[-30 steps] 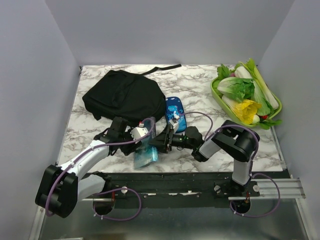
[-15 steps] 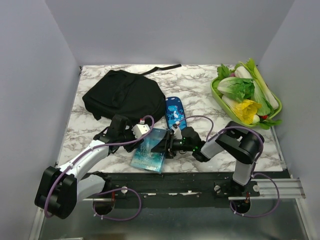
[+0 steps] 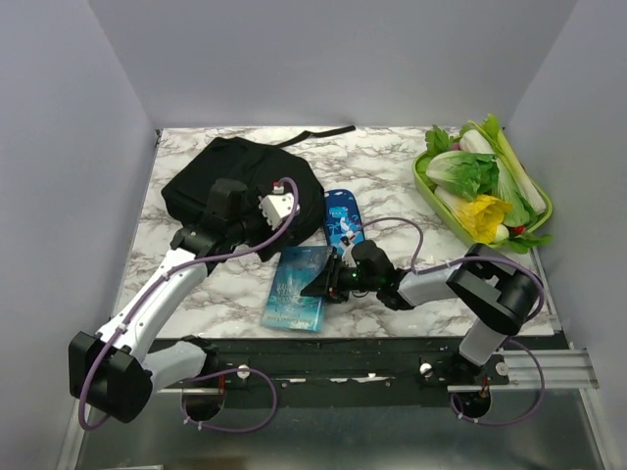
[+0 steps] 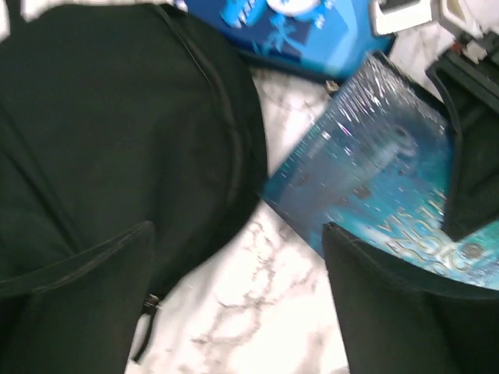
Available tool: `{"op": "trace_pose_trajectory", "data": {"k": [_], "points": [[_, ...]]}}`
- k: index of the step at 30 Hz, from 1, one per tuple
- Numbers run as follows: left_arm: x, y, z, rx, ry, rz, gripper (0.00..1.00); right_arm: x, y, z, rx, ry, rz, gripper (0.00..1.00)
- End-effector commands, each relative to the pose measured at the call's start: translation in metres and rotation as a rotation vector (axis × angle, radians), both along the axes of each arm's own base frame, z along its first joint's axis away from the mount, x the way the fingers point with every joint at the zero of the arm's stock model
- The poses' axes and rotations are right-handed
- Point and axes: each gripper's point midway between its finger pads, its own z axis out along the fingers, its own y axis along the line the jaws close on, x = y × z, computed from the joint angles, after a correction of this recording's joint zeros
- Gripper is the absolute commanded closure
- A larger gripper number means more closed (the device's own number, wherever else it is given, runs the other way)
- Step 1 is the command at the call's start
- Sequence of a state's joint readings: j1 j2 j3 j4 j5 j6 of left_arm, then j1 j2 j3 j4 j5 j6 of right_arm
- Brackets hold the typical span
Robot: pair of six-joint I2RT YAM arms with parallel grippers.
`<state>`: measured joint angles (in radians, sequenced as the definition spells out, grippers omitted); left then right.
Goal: Pack the student bag
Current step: Pick up the book from the center of the board.
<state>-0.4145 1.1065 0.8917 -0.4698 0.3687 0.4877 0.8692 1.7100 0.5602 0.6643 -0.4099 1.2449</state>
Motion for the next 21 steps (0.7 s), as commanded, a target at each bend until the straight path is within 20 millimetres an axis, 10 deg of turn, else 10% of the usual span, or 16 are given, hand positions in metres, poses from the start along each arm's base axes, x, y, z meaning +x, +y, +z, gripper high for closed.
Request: {"op": "trace_pose_trajectory", "data": {"k": [1, 9, 21], "points": [[0.026, -0.017, 0.016, 0.042, -0.077, -0.070, 0.02, -0.002, -0.003, 0.010, -0.061, -0.120, 0.060, 0.95], [0.065, -0.038, -0.023, 0.128, -0.095, -0.134, 0.02, -0.013, -0.025, 0.036, -0.127, -0.312, 0.096, 0.99], [0.123, -0.050, -0.028, 0.175, -0.147, -0.055, 0.03, -0.010, -0.069, 0.040, -0.168, -0.316, -0.050, 0.99]]}}
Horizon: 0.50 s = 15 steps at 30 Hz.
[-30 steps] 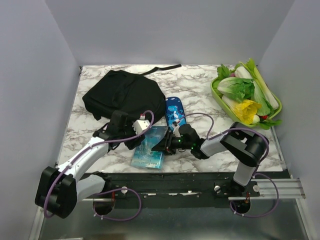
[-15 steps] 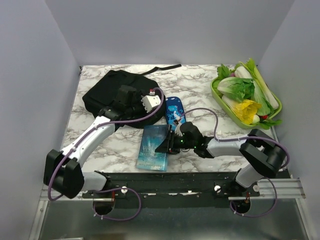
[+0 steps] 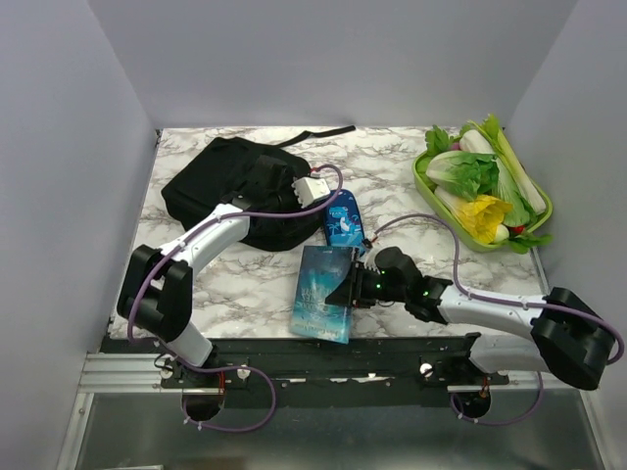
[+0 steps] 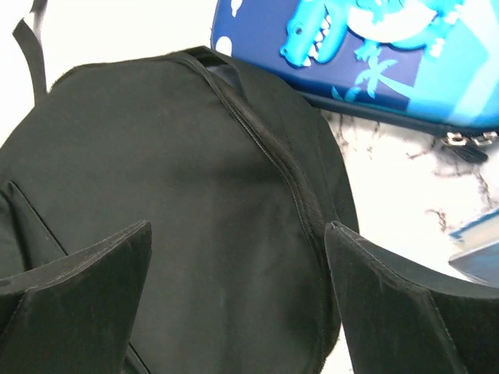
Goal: Pack the student bag
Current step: Place the book in the student bag.
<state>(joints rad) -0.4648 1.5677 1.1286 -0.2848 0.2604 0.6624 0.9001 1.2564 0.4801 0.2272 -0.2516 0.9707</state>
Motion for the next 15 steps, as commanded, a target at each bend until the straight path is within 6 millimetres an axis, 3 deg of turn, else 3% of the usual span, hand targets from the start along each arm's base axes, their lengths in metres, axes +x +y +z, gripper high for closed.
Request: {"op": "trace_pose_trajectory", "data": {"k": [1, 6, 7, 11, 15], "points": [[0.021, -0.008, 0.002, 0.007, -0.035, 0.015, 0.05, 0.016, -0.016, 0.012, 0.016, -0.074, -0.077, 0.99], [0.019, -0.014, -0.019, 0.025, 0.057, 0.000, 0.06, 0.020, -0.028, 0.020, 0.005, -0.102, -0.096, 0.99], [0.015, -0.017, -0.024, 0.015, 0.084, -0.011, 0.05, 0.023, -0.041, 0.028, 0.003, -0.125, -0.125, 0.99], [0.017, -0.021, -0.023, 0.008, 0.095, -0.014, 0.05, 0.027, -0.062, 0.029, -0.001, -0.120, -0.175, 1.00], [0.009, -0.031, -0.019, -0.030, 0.142, -0.049, 0.07, 0.028, -0.068, 0.036, 0.006, -0.136, -0.183, 1.00]]}}
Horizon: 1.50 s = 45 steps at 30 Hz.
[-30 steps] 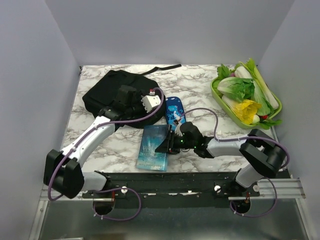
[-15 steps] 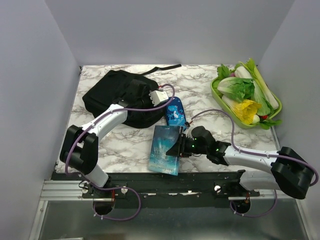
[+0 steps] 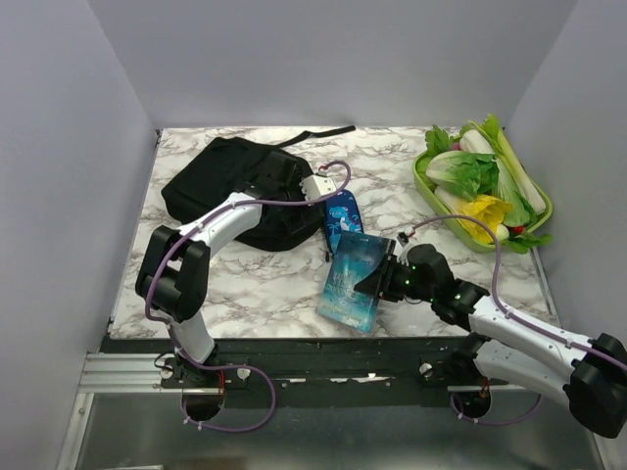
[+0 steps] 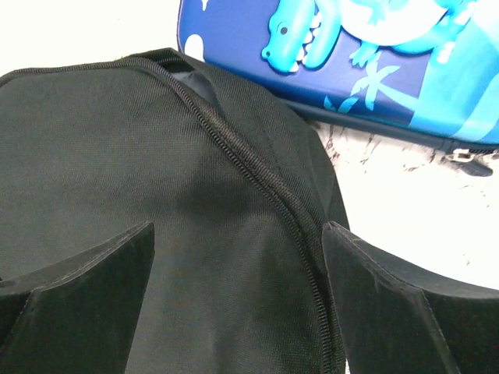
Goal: Pack the student bag
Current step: Place the book in the student bag.
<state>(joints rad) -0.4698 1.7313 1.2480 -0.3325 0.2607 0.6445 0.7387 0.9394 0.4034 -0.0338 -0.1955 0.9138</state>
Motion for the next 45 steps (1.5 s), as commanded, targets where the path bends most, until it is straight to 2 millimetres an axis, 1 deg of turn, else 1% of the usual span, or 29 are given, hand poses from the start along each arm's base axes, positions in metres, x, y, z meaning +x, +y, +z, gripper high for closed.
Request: {"op": "trace_pose_trajectory", "data": {"k": [1, 2, 4, 5, 7, 9, 10, 12, 13, 16, 17, 19, 20, 22, 23, 26, 29, 30, 31, 33, 34, 37, 40, 41, 43, 44, 45], "points": [[-0.014, -0.021, 0.014, -0.087, 0.064, -0.058, 0.07, 0.009, 0.003, 0.029, 0.061, -0.097, 0.003, 1.00], [-0.018, -0.023, 0.013, -0.094, 0.072, -0.066, 0.06, 0.007, 0.000, 0.023, 0.039, -0.077, 0.000, 1.00], [-0.022, -0.028, 0.011, -0.080, 0.052, -0.078, 0.06, 0.008, 0.001, 0.025, 0.039, -0.081, 0.002, 0.99], [-0.023, -0.027, 0.006, -0.065, 0.048, -0.074, 0.07, 0.008, 0.000, 0.025, 0.036, -0.077, 0.001, 0.99], [-0.015, -0.021, -0.001, -0.031, 0.032, -0.035, 0.08, 0.009, 0.001, 0.030, 0.039, -0.086, 0.003, 0.99], [-0.006, -0.015, -0.003, 0.002, 0.018, 0.007, 0.12, 0.009, 0.000, 0.031, 0.040, -0.089, 0.000, 1.00], [-0.003, -0.013, -0.010, 0.025, 0.020, 0.017, 0.13, 0.010, 0.000, 0.032, 0.042, -0.091, -0.005, 0.99], [0.007, -0.009, -0.010, 0.054, -0.006, 0.040, 0.16, 0.009, -0.002, 0.031, 0.044, -0.089, -0.010, 1.00], [0.014, -0.003, -0.012, 0.083, -0.024, 0.070, 0.18, 0.008, -0.002, 0.031, 0.048, -0.087, -0.015, 0.99], [0.025, 0.000, -0.004, 0.074, -0.062, 0.095, 0.26, 0.007, -0.003, 0.030, 0.054, -0.081, -0.019, 1.00], [0.027, 0.001, -0.003, 0.074, -0.069, 0.100, 0.31, 0.006, -0.004, 0.030, 0.054, -0.080, -0.020, 1.00], [0.029, 0.003, -0.002, 0.080, -0.080, 0.114, 0.35, 0.006, -0.004, 0.031, 0.062, -0.084, -0.024, 0.99], [0.033, 0.008, -0.001, 0.096, -0.093, 0.141, 0.41, 0.005, -0.004, 0.032, 0.066, -0.087, -0.024, 1.00], [0.035, 0.010, 0.006, 0.095, -0.116, 0.162, 0.49, 0.005, -0.004, 0.034, 0.073, -0.090, -0.026, 0.99], [0.036, 0.009, 0.009, 0.092, -0.125, 0.163, 0.58, 0.005, -0.005, 0.035, 0.074, -0.091, -0.027, 0.99], [0.037, 0.010, 0.026, 0.075, -0.153, 0.181, 0.74, 0.004, -0.004, 0.035, 0.079, -0.091, -0.021, 0.99], [0.032, 0.007, 0.042, 0.032, -0.139, 0.193, 0.83, 0.005, -0.002, 0.036, 0.082, -0.093, -0.014, 0.99], [0.033, 0.005, 0.050, 0.013, -0.137, 0.196, 0.83, 0.005, -0.002, 0.038, 0.086, -0.095, -0.012, 0.99], [0.025, 0.003, 0.053, 0.001, -0.105, 0.185, 0.84, 0.006, -0.001, 0.038, 0.085, -0.099, -0.010, 0.99], [0.017, -0.001, 0.056, -0.016, -0.088, 0.177, 0.86, 0.006, 0.001, 0.041, 0.089, -0.103, -0.003, 1.00], [0.013, -0.001, 0.061, -0.023, -0.091, 0.170, 0.87, 0.006, 0.001, 0.042, 0.088, -0.107, 0.002, 0.99], [0.004, -0.001, 0.062, -0.027, -0.077, 0.160, 0.88, 0.007, 0.004, 0.045, 0.095, -0.110, 0.012, 0.99], [0.000, 0.001, 0.063, -0.032, -0.066, 0.167, 0.98, 0.006, 0.006, 0.048, 0.112, -0.112, 0.022, 0.99], [-0.003, 0.000, 0.070, -0.048, -0.069, 0.165, 1.00, 0.008, 0.009, 0.055, 0.131, -0.130, 0.022, 0.99], [-0.008, -0.004, 0.085, -0.092, -0.059, 0.160, 1.00, 0.011, 0.011, 0.065, 0.145, -0.153, 0.023, 0.99], [-0.013, -0.008, 0.100, -0.131, -0.068, 0.145, 1.00, 0.014, 0.013, 0.072, 0.155, -0.171, 0.025, 0.99], [-0.013, -0.012, 0.120, -0.169, -0.085, 0.141, 1.00, 0.016, 0.015, 0.079, 0.163, -0.185, 0.029, 0.99]]}}
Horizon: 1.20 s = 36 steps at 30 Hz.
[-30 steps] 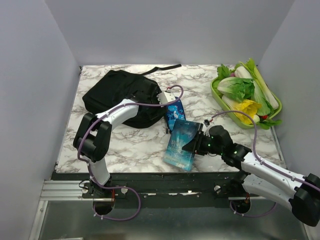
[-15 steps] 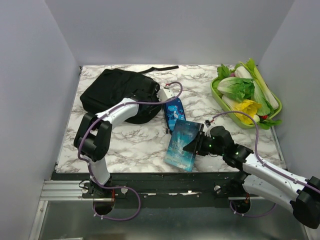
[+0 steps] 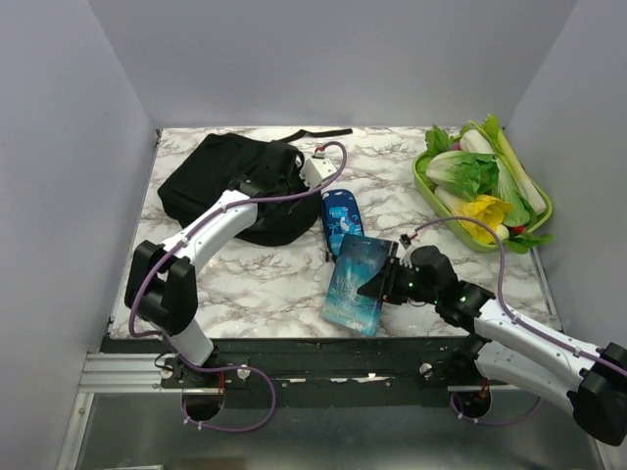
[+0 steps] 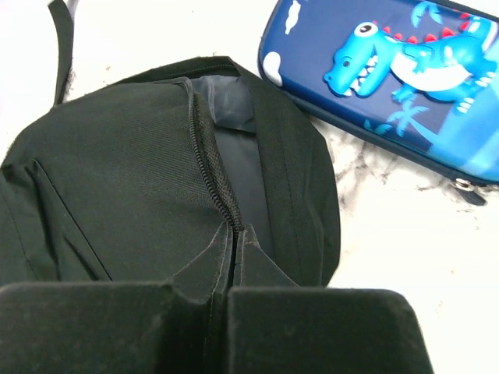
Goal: Pack the student bag
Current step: Place the book in the student bag.
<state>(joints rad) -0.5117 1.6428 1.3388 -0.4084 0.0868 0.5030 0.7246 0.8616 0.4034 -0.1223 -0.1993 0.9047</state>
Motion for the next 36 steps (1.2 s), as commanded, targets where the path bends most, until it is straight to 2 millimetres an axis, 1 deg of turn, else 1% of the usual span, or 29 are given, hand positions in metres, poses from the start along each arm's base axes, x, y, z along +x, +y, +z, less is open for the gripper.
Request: {"op": "trace_pose_trajectory", "data": {"k": [1, 2, 3, 4, 5, 7, 8, 9, 10, 11, 12, 13, 14, 15, 16, 17, 18, 19, 20, 21, 22, 23, 25, 29, 30, 32, 34, 35, 36], "points": [[-0.024, -0.017, 0.066, -0.152, -0.002, -0.046, 1.00, 0.026, 0.031, 0.093, 0.194, -0.217, 0.048, 0.99], [-0.028, -0.019, 0.079, -0.181, 0.001, -0.037, 1.00, 0.029, 0.036, 0.097, 0.195, -0.219, 0.058, 0.99], [-0.029, -0.021, 0.097, -0.208, -0.016, -0.047, 1.00, 0.032, 0.039, 0.101, 0.200, -0.217, 0.067, 0.99], [-0.035, -0.020, 0.103, -0.215, -0.013, -0.051, 1.00, 0.034, 0.046, 0.116, 0.230, -0.223, 0.085, 1.00], [-0.042, -0.018, 0.116, -0.229, -0.036, -0.059, 1.00, 0.038, 0.053, 0.115, 0.238, -0.208, 0.096, 0.99], [-0.051, -0.014, 0.120, -0.218, -0.040, -0.060, 1.00, 0.035, 0.064, 0.127, 0.303, -0.188, 0.137, 0.99], [-0.057, -0.012, 0.127, -0.219, -0.056, -0.060, 1.00, 0.037, 0.070, 0.140, 0.359, -0.213, 0.149, 0.99], [-0.059, -0.010, 0.127, -0.212, -0.059, -0.059, 1.00, 0.038, 0.076, 0.140, 0.385, -0.198, 0.164, 0.99], [-0.059, -0.007, 0.129, -0.209, -0.074, -0.050, 1.00, 0.033, 0.082, 0.144, 0.427, -0.172, 0.196, 0.99], [-0.063, -0.005, 0.135, -0.222, -0.093, -0.048, 1.00, 0.034, 0.086, 0.152, 0.462, -0.186, 0.213, 0.99], [-0.066, -0.002, 0.129, -0.218, -0.084, -0.045, 1.00, 0.034, 0.091, 0.156, 0.480, -0.181, 0.232, 0.99], [-0.069, -0.002, 0.129, -0.225, -0.083, -0.042, 1.00, 0.035, 0.097, 0.149, 0.483, -0.144, 0.251, 0.99], [-0.074, -0.002, 0.131, -0.237, -0.077, -0.053, 1.00, 0.037, 0.100, 0.153, 0.499, -0.147, 0.262, 0.99], [-0.079, -0.003, 0.126, -0.235, -0.060, -0.057, 1.00, 0.041, 0.103, 0.155, 0.506, -0.138, 0.266, 0.99], [-0.083, -0.003, 0.123, -0.236, -0.048, -0.057, 1.00, 0.042, 0.108, 0.148, 0.508, -0.104, 0.278, 0.99], [-0.088, -0.002, 0.126, -0.242, -0.055, -0.059, 1.00, 0.046, 0.110, 0.151, 0.527, -0.108, 0.280, 0.99], [-0.093, -0.001, 0.120, -0.238, -0.047, -0.063, 1.00, 0.051, 0.111, 0.151, 0.536, -0.092, 0.276, 0.99], [-0.096, -0.003, 0.120, -0.238, -0.051, -0.071, 1.00, 0.051, 0.113, 0.153, 0.563, -0.048, 0.286, 0.99], [-0.100, -0.002, 0.123, -0.244, -0.059, -0.072, 1.00, 0.061, 0.115, 0.147, 0.581, -0.027, 0.278, 0.99], [-0.103, -0.001, 0.121, -0.240, -0.054, -0.073, 1.00, 0.064, 0.116, 0.147, 0.603, -0.007, 0.278, 0.99], [-0.105, -0.001, 0.121, -0.242, -0.052, -0.074, 1.00, 0.063, 0.115, 0.139, 0.632, 0.074, 0.264, 0.99], [-0.108, -0.001, 0.123, -0.245, -0.059, -0.081, 1.00, 0.069, 0.116, 0.136, 0.658, 0.081, 0.260, 0.99], [-0.112, -0.001, 0.122, -0.246, -0.056, -0.090, 1.00, 0.073, 0.117, 0.128, 0.670, 0.128, 0.234, 0.99], [-0.121, -0.002, 0.125, -0.260, -0.053, -0.113, 1.00, 0.080, 0.115, 0.099, 0.602, 0.215, 0.151, 0.99], [-0.123, -0.003, 0.127, -0.265, -0.053, -0.116, 1.00, 0.082, 0.115, 0.095, 0.589, 0.224, 0.141, 0.99], [-0.126, -0.003, 0.126, -0.261, -0.050, -0.119, 1.00, 0.085, 0.114, 0.091, 0.568, 0.229, 0.124, 0.99], [-0.129, -0.004, 0.131, -0.264, -0.050, -0.124, 1.00, 0.091, 0.113, 0.096, 0.551, 0.189, 0.120, 0.99], [-0.132, -0.005, 0.132, -0.266, -0.047, -0.130, 1.00, 0.093, 0.110, 0.090, 0.517, 0.210, 0.105, 0.99], [-0.134, -0.006, 0.137, -0.273, -0.050, -0.136, 1.00, 0.097, 0.109, 0.095, 0.507, 0.190, 0.099, 0.99]]}}
